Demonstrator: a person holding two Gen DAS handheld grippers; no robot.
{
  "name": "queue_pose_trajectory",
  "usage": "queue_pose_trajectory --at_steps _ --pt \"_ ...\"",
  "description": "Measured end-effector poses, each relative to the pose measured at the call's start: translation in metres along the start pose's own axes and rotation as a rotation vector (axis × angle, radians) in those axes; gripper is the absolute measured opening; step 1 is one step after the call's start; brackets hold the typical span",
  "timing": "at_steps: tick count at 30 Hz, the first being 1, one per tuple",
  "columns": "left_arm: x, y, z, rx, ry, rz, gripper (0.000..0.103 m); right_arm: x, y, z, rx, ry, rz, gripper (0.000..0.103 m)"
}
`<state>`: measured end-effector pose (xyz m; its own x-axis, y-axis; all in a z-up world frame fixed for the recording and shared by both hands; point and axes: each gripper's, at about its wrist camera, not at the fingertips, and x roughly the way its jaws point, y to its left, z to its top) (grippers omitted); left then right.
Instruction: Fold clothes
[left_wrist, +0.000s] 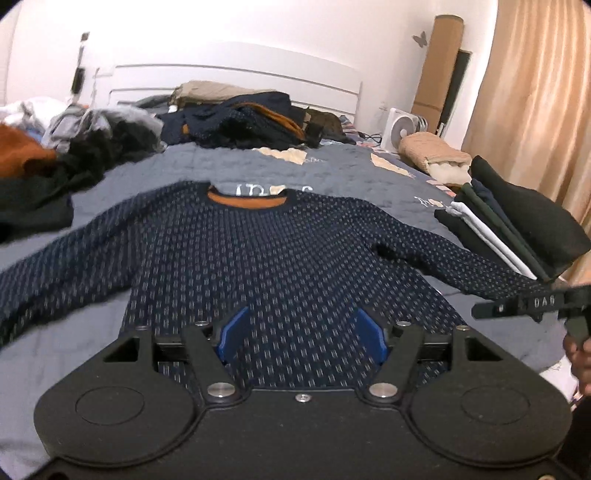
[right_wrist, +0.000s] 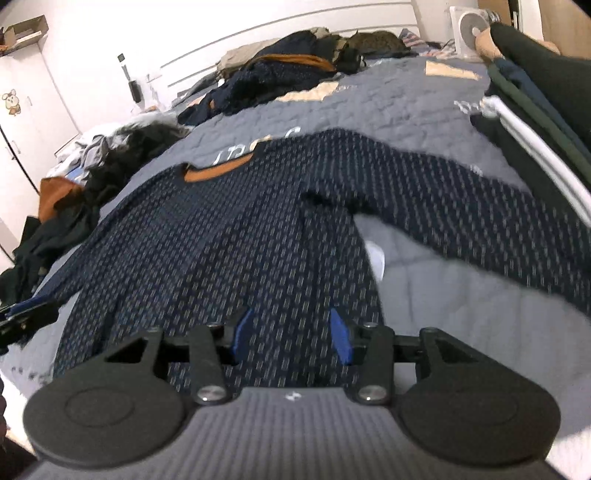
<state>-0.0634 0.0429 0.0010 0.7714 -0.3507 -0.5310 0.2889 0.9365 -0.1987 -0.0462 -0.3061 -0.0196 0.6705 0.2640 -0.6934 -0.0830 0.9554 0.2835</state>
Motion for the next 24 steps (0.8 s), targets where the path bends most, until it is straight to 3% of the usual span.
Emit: queue_pose_trajectory --at_steps 10,16,24 --pt "-0.031 0.0 -0.047 -0.048 0.026 0.026 0.064 -0.021 -0.002 -0.055 0.004 0.059 -0.072 0.045" --pt "-0.041 -0.004 -0.054 -0.024 0.032 0.005 0.064 -0.018 0.001 -0.086 -0.031 0.124 -0.139 0.045" --pt "-0.056 0.001 -0.061 -0.09 0.016 0.005 0.064 -0.009 0.01 -0.105 -0.087 0.164 -0.169 0.045"
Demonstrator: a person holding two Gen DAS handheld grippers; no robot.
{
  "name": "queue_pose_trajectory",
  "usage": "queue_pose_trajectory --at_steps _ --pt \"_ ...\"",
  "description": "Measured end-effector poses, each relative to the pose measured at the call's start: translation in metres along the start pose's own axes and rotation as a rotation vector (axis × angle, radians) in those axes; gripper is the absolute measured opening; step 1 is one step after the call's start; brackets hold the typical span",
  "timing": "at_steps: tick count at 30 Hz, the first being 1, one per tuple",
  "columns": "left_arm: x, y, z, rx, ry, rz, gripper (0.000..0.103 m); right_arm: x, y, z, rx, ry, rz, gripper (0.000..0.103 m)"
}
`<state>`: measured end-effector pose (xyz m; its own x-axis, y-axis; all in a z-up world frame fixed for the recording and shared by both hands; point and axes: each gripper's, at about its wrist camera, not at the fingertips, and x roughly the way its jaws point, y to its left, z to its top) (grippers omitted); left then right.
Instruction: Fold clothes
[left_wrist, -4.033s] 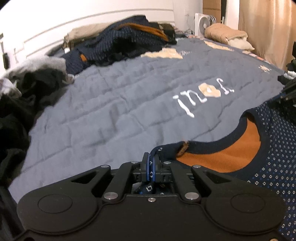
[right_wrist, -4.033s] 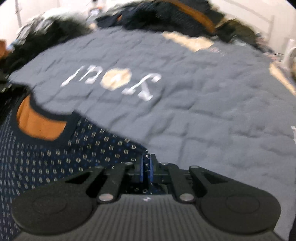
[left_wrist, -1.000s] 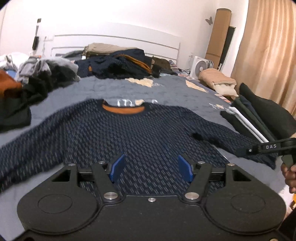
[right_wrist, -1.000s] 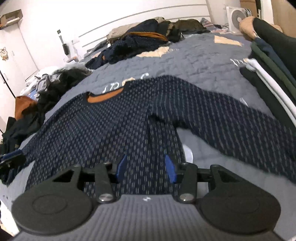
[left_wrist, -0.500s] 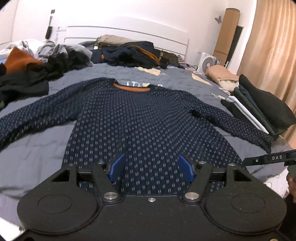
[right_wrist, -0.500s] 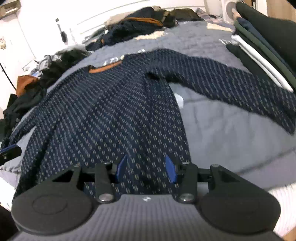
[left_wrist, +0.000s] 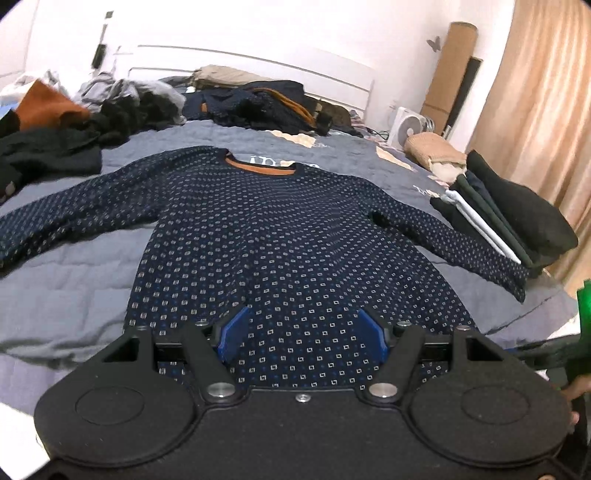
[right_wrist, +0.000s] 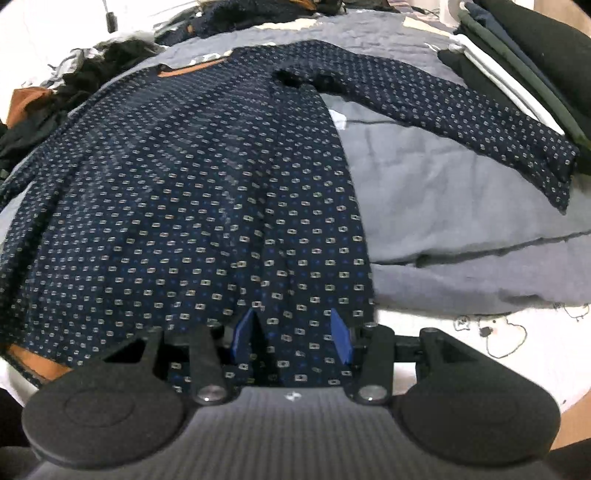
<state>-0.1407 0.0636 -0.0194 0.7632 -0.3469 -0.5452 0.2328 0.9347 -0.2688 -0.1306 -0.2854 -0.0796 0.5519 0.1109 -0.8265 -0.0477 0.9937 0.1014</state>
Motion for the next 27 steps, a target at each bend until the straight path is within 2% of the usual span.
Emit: queue_pose_trajectory --at_steps 6,8,9,11,12,18,21,23,27 --pt "-0.012 0.004 -0.007 -0.033 -0.013 0.017 0.064 0.007 0.011 -0.008 -0.053 0.018 0.016 0.045" --pt "-0.015 0.006 -0.01 -0.044 -0.013 0.029 0.065 0.009 0.01 -0.01 -0.049 0.022 0.023 0.042" --pt "-0.016 0.007 -0.011 -0.049 -0.012 0.036 0.065 0.009 0.009 -0.011 -0.042 0.021 0.027 0.034" --pt "-0.018 0.009 -0.012 -0.061 -0.011 0.048 0.065 0.007 0.005 -0.012 -0.017 0.015 0.046 0.007" --pt "-0.019 0.011 -0.013 -0.069 -0.01 0.051 0.065 0.003 0.002 -0.01 0.01 0.005 0.062 0.004" --pt "-0.03 0.023 -0.009 -0.077 -0.015 0.079 0.065 -0.041 -0.031 0.002 0.168 -0.084 0.182 0.004" --pt "-0.037 0.026 -0.005 -0.023 -0.018 0.127 0.067 -0.071 -0.05 0.01 0.215 -0.14 0.226 0.003" --pt "-0.039 0.027 -0.005 0.027 -0.011 0.146 0.073 -0.081 -0.058 0.013 0.214 -0.152 0.225 0.003" --pt "-0.043 0.029 -0.012 0.098 0.028 0.17 0.073 -0.082 -0.072 0.007 0.262 -0.154 0.219 0.003"
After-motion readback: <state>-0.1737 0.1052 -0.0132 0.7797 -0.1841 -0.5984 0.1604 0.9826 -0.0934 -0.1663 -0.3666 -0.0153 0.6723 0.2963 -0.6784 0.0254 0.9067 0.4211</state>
